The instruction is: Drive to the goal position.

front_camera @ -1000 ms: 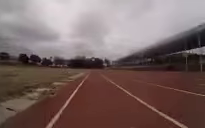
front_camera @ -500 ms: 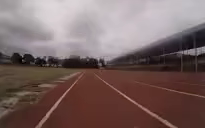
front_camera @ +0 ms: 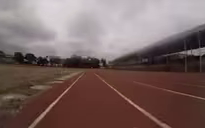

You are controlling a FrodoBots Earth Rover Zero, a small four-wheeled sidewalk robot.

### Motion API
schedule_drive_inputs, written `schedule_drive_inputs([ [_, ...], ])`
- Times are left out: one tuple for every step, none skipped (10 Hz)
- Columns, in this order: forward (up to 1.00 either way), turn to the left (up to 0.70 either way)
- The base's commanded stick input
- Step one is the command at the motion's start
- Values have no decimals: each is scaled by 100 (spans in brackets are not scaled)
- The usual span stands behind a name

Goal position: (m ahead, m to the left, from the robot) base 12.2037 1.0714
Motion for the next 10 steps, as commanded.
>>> schedule_drive_inputs([
  [100,25],
  [100,11],
  [100,0],
  [100,0],
  [100,0],
  [100,0],
  [100,0],
  [100,0],
  [100,0],
  [100,0],
])
